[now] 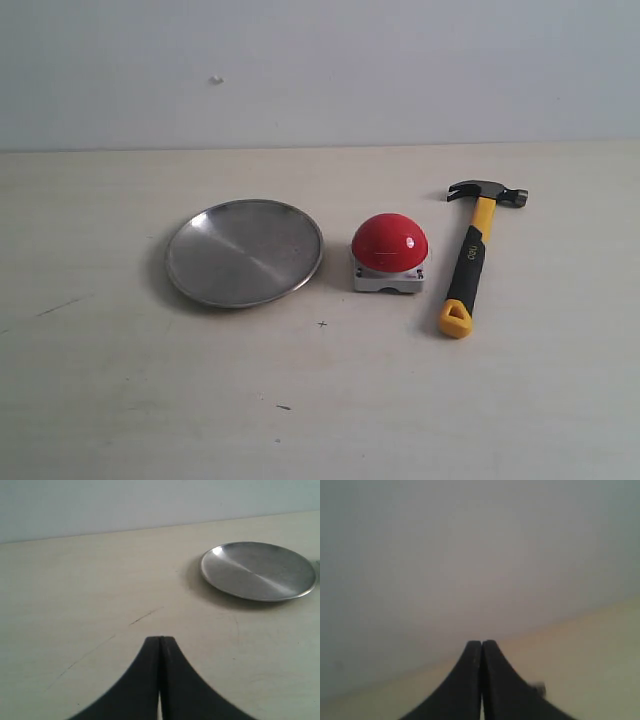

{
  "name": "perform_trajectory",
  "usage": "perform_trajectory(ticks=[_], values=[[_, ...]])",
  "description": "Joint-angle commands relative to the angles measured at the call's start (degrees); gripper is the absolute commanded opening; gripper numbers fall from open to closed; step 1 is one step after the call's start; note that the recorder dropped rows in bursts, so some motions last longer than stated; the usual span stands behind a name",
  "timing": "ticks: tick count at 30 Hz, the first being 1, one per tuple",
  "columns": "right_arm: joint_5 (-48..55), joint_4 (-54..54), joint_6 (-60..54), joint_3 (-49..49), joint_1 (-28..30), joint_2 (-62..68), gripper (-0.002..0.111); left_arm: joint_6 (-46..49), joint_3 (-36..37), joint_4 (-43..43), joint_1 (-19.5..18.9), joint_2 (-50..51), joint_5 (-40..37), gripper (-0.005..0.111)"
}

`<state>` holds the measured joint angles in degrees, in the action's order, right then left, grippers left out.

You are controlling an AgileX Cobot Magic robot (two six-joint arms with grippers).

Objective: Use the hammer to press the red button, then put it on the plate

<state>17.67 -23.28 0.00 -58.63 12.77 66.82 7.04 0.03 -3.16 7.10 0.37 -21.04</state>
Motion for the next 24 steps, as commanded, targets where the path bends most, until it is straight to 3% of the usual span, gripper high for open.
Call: perform_trajectory(ticks=[1,6,15,24], values=[[22.4,1.2,-4.9,-13.0,-0.1,16.8,0.0,-0.1,0.0,0.1,0.2,-0.4,0.2,0.0],[30.1,2.6,0.8,-19.0,-1.7,28.9,0.0,-0.1,0.0,0.1,0.2,-0.4,0.2,0.0],[30.2,25.3,23.2,-29.3,-12.9,44.2,0.0,-0.1,0.0,0.1,0.2,-0.4,0.2,0.0],[39.2,26.2,29.7,-43.5,-15.5,57.6,0.0,-0.1,0.0,0.1,0.2,-0.4,0.2,0.0]])
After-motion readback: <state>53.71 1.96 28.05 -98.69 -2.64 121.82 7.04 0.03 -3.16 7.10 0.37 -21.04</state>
